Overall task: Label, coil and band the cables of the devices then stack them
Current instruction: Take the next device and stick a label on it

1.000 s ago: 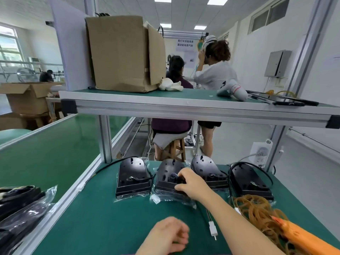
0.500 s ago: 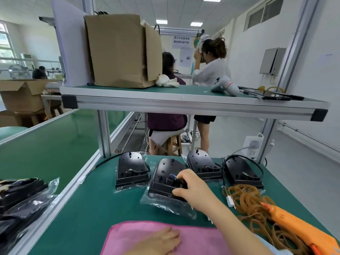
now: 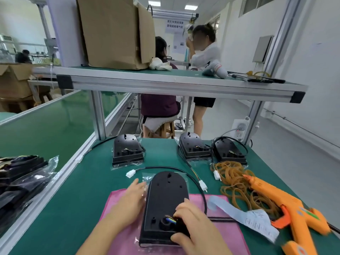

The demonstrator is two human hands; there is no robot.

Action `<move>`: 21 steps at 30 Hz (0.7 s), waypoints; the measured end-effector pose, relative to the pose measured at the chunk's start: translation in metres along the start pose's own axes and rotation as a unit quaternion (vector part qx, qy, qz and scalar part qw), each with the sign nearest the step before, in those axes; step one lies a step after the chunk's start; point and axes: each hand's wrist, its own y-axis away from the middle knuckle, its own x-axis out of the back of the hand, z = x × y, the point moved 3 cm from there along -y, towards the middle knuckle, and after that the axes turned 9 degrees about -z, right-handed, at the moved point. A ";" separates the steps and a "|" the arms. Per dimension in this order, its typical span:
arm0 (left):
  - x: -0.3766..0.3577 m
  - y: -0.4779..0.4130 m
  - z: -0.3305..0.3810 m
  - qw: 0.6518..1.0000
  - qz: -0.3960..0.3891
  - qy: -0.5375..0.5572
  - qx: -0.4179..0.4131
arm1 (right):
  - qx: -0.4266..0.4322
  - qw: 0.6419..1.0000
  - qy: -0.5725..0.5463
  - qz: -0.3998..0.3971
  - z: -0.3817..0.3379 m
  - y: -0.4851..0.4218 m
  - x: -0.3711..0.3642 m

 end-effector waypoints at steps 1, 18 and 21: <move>0.007 -0.003 -0.005 0.999 0.031 -0.013 0.011 | -0.006 1.000 0.006 -0.009 -0.001 0.002 -0.005; -0.038 0.034 0.023 0.969 -0.185 -0.155 -0.055 | -0.166 0.972 0.082 0.145 0.041 0.053 0.042; -0.035 0.032 0.035 0.964 -0.186 -0.187 -0.040 | -0.289 0.935 0.182 0.095 0.076 0.081 0.073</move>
